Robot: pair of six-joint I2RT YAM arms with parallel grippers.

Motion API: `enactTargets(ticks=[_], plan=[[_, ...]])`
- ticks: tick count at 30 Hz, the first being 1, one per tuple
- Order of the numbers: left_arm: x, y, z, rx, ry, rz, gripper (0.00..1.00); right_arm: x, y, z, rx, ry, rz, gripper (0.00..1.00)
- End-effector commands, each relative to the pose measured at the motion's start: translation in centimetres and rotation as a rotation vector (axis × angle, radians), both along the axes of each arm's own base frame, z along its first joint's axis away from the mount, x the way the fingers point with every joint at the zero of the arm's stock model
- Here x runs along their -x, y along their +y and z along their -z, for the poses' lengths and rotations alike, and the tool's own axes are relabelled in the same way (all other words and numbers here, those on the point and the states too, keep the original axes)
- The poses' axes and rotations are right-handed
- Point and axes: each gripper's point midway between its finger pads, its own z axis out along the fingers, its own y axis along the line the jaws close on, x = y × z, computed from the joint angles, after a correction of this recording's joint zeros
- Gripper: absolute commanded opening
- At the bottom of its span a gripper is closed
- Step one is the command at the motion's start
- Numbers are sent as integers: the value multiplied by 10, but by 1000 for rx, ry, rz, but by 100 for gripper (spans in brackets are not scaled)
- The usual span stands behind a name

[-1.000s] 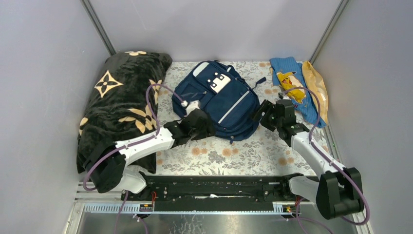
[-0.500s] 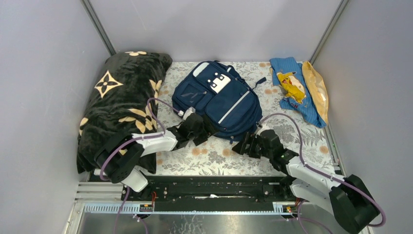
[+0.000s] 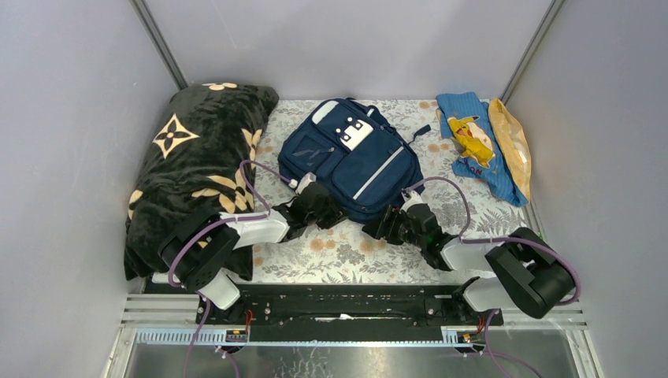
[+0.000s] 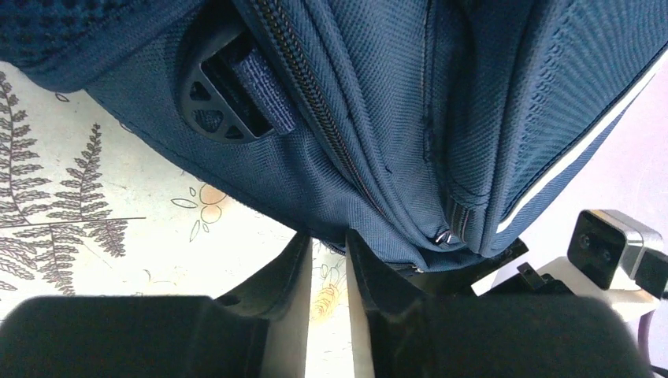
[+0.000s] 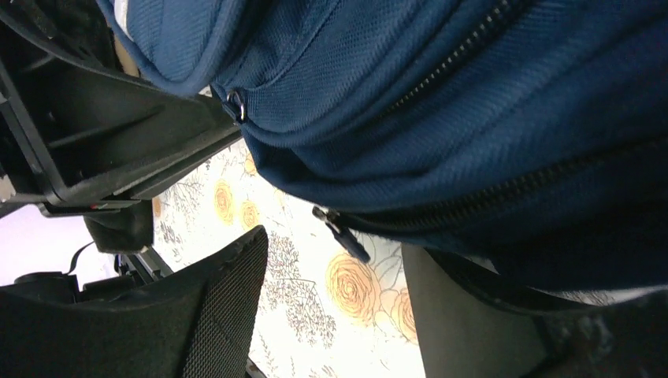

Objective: Pack the student bag
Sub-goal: Zip the student bag at the center of the board.

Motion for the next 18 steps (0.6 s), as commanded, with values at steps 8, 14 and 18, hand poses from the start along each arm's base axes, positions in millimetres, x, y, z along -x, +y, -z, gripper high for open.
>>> enactTargets(ticks=[8,14,18], plan=[[-12,8,-8,2,-38,-42,8,-28,11,-15,1,-69,48,31],[-14,28,-6,-36,-31,-76,0,-16,1,-8,44,-43,41,0],[-24,63,-12,-84,-44,-138,0,0,-15,-6,102,-33,33,0]])
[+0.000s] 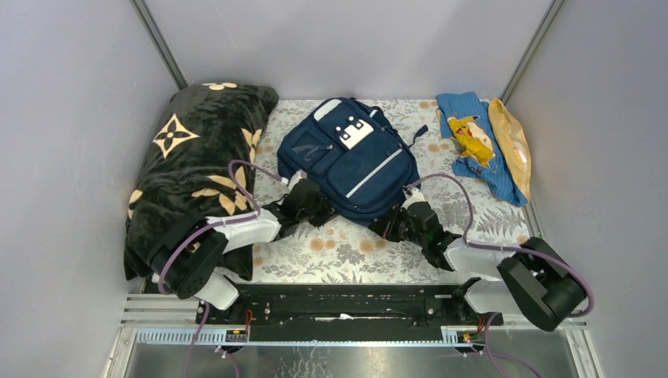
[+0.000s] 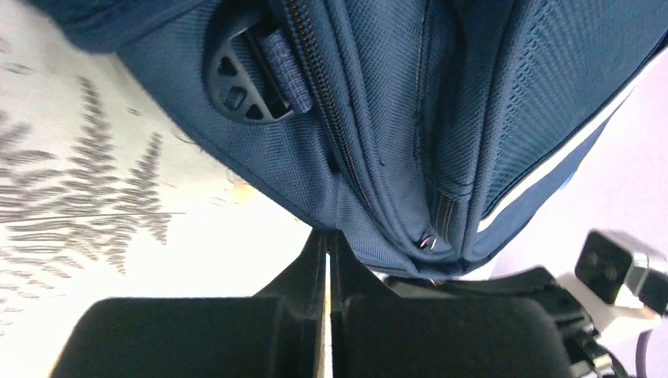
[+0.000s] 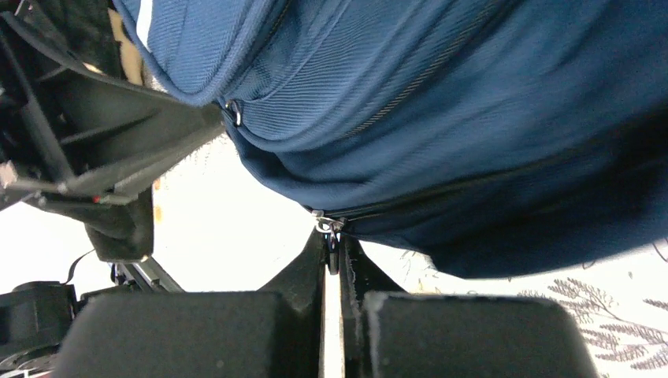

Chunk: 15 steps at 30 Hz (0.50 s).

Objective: Pack the student bag
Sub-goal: Zip the student bag at the center of the board.

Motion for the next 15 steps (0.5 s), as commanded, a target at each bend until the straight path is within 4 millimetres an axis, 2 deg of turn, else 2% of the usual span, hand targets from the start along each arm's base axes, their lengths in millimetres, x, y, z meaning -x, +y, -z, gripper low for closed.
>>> enactTargets(ticks=[1,2,6,10,12,14,15], plan=[[-23,59,-6,-103,-50,-130,0,10,-22,2,104,-17,13,0],[-26,72,-8,-126,-54,-152,0,16,-31,7,153,6,14,0],[-36,127,-16,-203,-63,-236,0,25,-45,4,254,-4,-26,0],[-52,162,-23,-245,-77,-283,0,34,-36,0,277,34,-140,0],[-57,165,-25,-250,-44,-266,0,37,-26,-2,260,61,-196,0],[-54,152,-32,-237,-32,-182,0,38,-17,-5,235,79,-224,0],[-50,142,-37,-220,-40,-146,4,37,-15,-6,225,81,-229,0]])
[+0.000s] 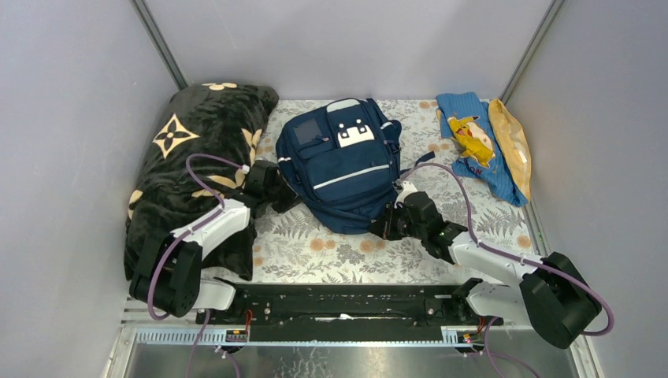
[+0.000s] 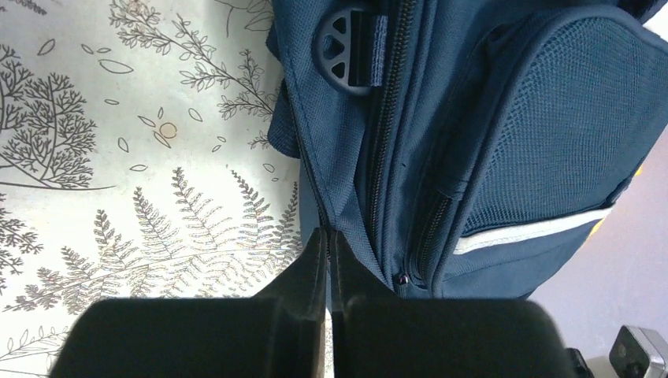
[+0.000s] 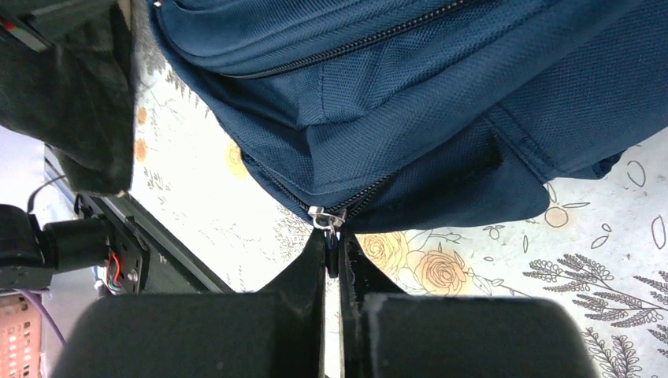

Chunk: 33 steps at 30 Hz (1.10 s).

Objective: Pack the student bag
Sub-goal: Zip the student bag at the center of the board.

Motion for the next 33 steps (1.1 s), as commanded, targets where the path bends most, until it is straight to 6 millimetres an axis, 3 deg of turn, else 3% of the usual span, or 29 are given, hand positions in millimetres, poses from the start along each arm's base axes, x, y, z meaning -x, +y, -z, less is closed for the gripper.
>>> enactTargets(ticks=[1,3,5,11,15,20,27,30,33], plan=[[-11,15,-18,-120,-65,23,17,20,-11,24,101,119,-56,0],[6,2,-25,-142,-80,64,54,18,-7,21,86,119,-58,0],[24,-8,-29,-173,-79,82,72,17,-4,20,76,125,-67,0],[91,-70,-45,-102,-50,179,82,17,3,21,58,136,-77,0],[105,-97,-41,-52,-33,144,91,14,5,20,45,129,-71,0],[86,-115,-31,-53,-55,79,91,15,6,21,39,136,-71,0],[60,-122,-18,-5,-115,-49,79,18,0,24,51,137,-50,0],[53,-124,-8,-41,-121,-51,69,19,-2,25,57,137,-47,0],[53,-112,6,-134,-76,-81,48,17,-9,26,98,127,-33,0]])
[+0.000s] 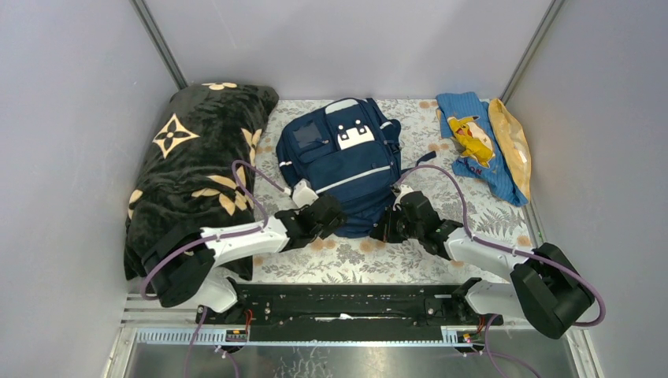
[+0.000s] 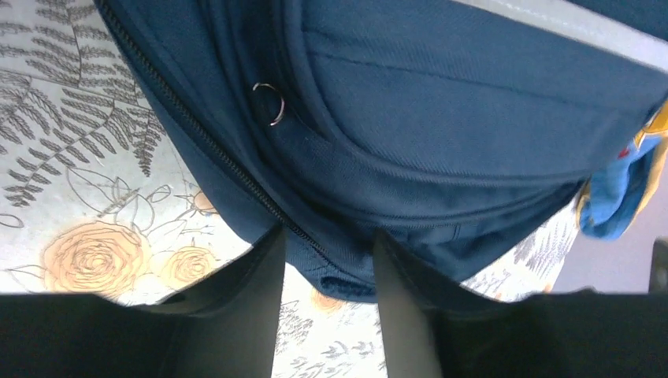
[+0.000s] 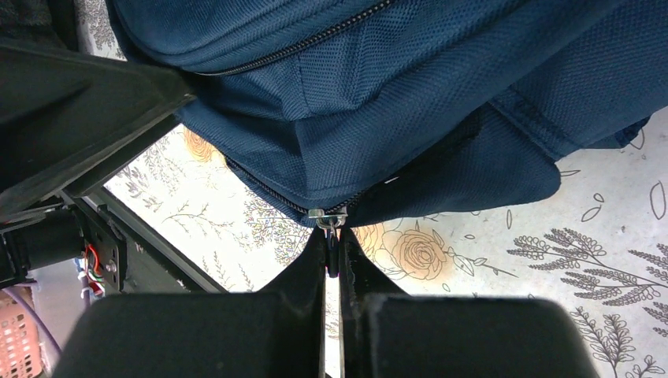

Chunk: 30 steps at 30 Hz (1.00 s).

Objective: Pack the student bag
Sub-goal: Zip the student bag at the center of the board.

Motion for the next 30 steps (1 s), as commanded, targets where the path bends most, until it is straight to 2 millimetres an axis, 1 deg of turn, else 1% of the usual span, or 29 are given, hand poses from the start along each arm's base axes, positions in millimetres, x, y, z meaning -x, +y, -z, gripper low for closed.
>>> enactTargets(ticks=[1,4,5,6,8,11,14,16,19,21,23,24,25,26,27,29,30], plan=[[-16,11,0,-67,-34,-93,36,4,-11,1,58,-1,7,0],[-18,28,-7,-66,-51,-126,12,4,-21,0,94,-24,29,0],[-18,35,-9,-65,-57,-133,2,2,-23,-1,106,-36,34,0],[-20,43,-13,-64,-65,-141,0,5,-27,1,128,-32,34,0],[-20,65,-18,-81,-75,-165,0,6,-34,2,164,-36,34,0],[-19,110,-24,-152,-91,-214,0,6,-42,5,204,-43,42,0],[-15,158,-28,-237,-88,-261,0,8,-44,7,218,-39,34,0],[-11,181,-32,-261,-90,-278,0,9,-42,5,208,-38,18,0],[-12,199,-38,-280,-108,-287,0,10,-37,2,191,-38,-9,0],[-14,207,-38,-308,-110,-284,0,8,-37,1,202,-44,-9,0],[-20,208,-37,-338,-103,-245,0,6,-39,2,222,-46,-11,0],[-23,204,-39,-355,-110,-194,2,5,-37,-1,219,-50,-19,0],[-28,196,-45,-364,-127,-134,15,5,-34,-3,207,-53,-33,0],[-31,189,-49,-372,-138,-73,23,5,-31,-6,194,-54,-46,0],[-34,180,-54,-380,-161,-10,28,6,-29,-8,184,-55,-59,0],[-34,159,-67,-404,-233,117,51,7,-25,-11,170,-57,-76,0],[-32,148,-76,-420,-267,169,57,7,-24,-12,167,-60,-80,0]])
